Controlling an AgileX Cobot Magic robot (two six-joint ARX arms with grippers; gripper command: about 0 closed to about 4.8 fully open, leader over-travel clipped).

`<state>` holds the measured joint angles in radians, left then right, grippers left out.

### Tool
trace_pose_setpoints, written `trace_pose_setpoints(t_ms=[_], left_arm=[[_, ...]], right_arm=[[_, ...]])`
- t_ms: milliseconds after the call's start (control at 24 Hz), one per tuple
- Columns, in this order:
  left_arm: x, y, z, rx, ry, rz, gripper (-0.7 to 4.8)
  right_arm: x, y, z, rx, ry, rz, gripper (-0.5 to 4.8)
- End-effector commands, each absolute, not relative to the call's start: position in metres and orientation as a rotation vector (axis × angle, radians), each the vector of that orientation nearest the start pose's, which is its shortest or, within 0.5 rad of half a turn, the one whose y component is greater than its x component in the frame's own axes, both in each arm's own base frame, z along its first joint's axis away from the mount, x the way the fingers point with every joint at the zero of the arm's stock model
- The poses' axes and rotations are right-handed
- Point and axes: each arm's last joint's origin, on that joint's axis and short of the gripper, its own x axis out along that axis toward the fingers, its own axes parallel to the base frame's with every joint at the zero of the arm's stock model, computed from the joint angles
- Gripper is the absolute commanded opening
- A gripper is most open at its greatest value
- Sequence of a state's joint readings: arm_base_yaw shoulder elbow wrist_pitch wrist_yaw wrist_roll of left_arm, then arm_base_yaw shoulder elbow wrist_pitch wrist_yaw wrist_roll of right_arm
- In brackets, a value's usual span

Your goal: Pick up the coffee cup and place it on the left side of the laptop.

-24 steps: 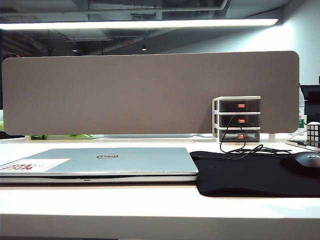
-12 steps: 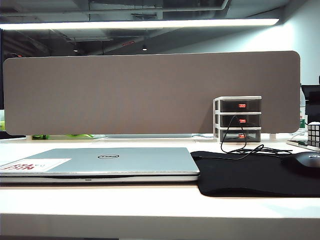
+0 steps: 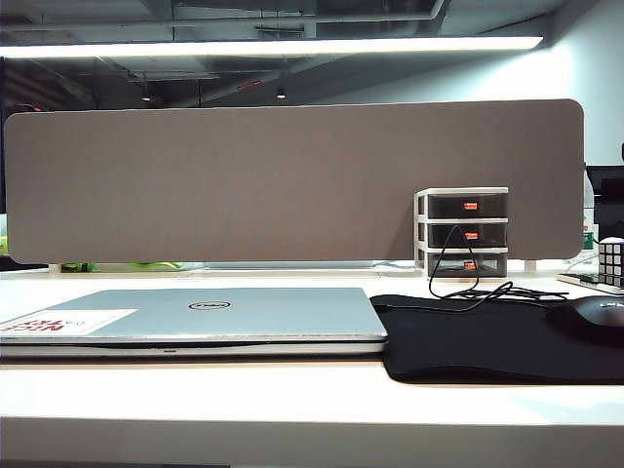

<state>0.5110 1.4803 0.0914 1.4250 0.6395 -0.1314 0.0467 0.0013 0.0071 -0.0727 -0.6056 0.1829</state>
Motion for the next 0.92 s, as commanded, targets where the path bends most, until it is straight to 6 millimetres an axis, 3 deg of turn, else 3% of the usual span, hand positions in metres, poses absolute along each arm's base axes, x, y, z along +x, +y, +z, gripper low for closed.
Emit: trace_pose_setpoints(t_ms=[42,250,334,918], left_arm=[[0.160,0.070,0.148,-0.125,-0.082,-0.136,2.95],[0.150,0.060,0.159,-0.163,-0.129,-0.198,0.40],[0.149,0.056,0.165,-0.139,-0.167,-0.225,-0.06],[0.143,0.038,0.185,-0.088,-0.278,-0.306,-0.05]], right_arm=[[0.091,0.021,0.160,0.185,0.102,0.647,-0.01],[0.092,0.021,0.160,0.186,0.101,0.645,-0.01],[0.092,0.021,0.160,0.185,0.099,0.645,-0.01],[0.093,0.019,0.162,0.179,0.068,0.565,-0.01]])
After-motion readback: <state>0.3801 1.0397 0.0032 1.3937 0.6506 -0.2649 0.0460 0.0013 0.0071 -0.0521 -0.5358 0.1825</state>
